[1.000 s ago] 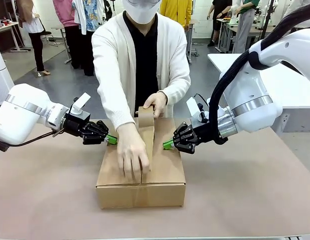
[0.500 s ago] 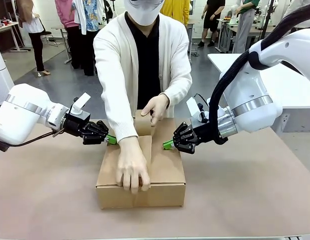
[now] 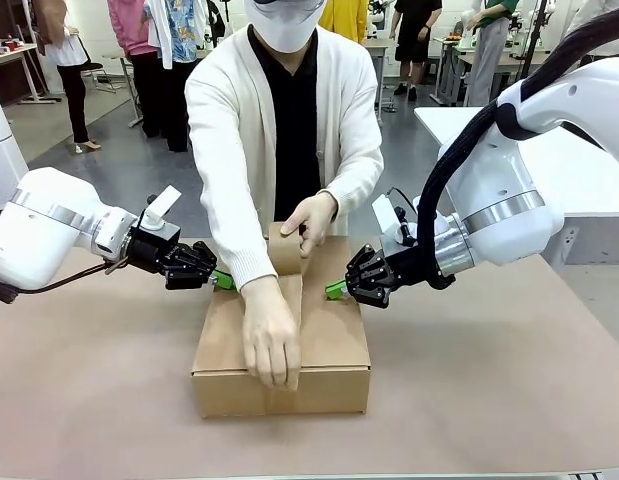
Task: Wrap the clocks to prevent damage.
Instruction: After the human seals the box with tape, release both hands from the side flaps of the Package Box.
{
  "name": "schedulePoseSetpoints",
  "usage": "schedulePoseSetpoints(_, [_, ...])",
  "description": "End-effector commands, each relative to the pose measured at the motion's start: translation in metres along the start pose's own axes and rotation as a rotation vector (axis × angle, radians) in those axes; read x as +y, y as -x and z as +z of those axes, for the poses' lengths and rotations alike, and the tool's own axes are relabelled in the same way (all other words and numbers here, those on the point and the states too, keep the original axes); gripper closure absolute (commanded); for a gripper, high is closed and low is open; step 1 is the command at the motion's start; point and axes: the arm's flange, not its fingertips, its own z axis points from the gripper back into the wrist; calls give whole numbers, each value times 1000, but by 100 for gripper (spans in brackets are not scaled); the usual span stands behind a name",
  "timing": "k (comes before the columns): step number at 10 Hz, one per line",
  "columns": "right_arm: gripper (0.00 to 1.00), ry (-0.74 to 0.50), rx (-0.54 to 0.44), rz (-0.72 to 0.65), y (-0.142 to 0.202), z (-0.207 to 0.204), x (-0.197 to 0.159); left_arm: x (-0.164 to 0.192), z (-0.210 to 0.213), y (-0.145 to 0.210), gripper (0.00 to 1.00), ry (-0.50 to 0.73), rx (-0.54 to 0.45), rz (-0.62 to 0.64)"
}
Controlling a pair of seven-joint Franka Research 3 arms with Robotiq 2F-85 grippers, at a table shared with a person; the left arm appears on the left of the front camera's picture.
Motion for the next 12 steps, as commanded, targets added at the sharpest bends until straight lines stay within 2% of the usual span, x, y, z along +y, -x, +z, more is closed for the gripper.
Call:
schedulePoseSetpoints(1, [99, 1, 7, -6, 4, -2, 1, 0, -2, 3, 100, -2, 5, -4])
schedulePoseSetpoints(12, [99, 1, 7, -6, 4, -2, 1, 0, -2, 3, 100, -2, 5, -4])
